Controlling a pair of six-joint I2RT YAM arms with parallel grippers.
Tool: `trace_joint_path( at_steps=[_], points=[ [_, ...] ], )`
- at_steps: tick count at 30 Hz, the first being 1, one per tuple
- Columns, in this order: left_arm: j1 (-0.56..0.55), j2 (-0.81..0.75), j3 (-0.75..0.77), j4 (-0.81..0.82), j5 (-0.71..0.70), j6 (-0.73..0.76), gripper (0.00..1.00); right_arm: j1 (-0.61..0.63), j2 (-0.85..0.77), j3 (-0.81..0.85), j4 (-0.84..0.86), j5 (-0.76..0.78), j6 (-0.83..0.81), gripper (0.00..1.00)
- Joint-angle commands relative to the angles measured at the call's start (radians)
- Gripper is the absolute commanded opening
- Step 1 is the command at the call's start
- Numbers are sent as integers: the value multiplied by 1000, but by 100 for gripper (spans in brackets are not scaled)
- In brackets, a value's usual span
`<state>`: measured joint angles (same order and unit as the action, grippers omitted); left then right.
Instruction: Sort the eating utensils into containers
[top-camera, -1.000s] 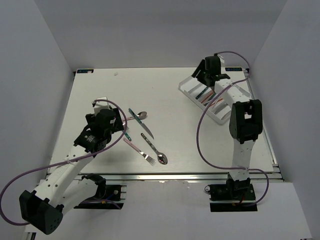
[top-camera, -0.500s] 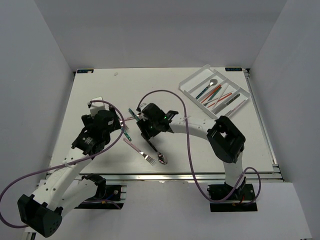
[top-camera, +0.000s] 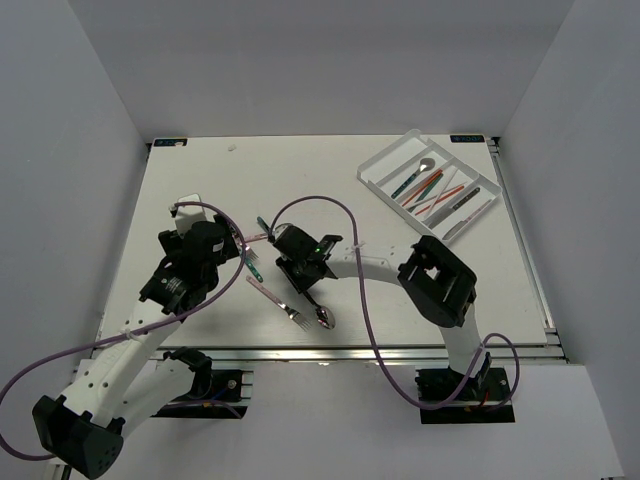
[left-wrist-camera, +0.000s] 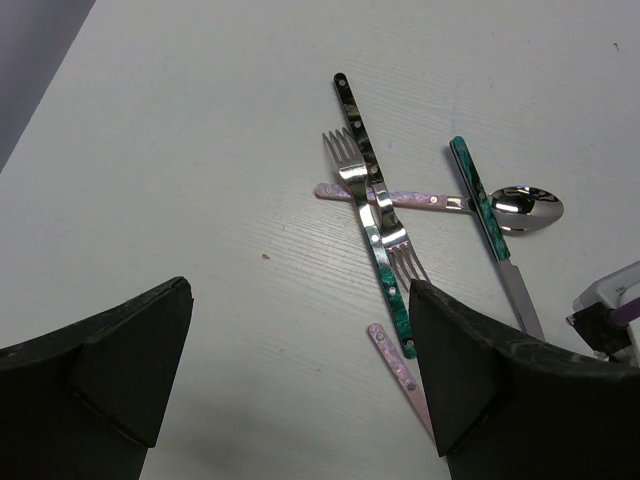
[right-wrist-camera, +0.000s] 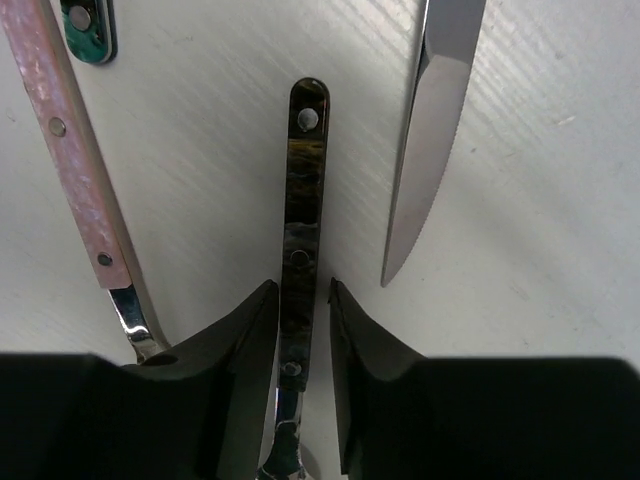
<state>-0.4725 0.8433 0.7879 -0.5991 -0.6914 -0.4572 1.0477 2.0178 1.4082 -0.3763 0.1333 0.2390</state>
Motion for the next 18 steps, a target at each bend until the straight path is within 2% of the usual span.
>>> trace_joint_path(
  at_steps=[1, 6, 7, 14, 15, 18],
  points=[
    [6, -3, 22, 2, 1, -3, 98, 18, 16, -8, -27, 20, 2, 32],
    [6, 0, 22, 2, 3, 0, 98, 26, 13, -3, -44, 26, 2, 15],
    [6, 0, 24, 2, 3, 2, 98, 26, 9, -2, -46, 31, 6, 7],
    [6, 5, 22, 4, 6, 3, 98, 15, -121, 67, -75, 57, -13, 4],
    [6, 7, 22, 4, 7, 3, 98, 5, -145, 89, -76, 58, -18, 0],
    [6, 8, 24, 2, 6, 3, 98, -109, -238, 97, -37, 55, -9, 0]
  ],
)
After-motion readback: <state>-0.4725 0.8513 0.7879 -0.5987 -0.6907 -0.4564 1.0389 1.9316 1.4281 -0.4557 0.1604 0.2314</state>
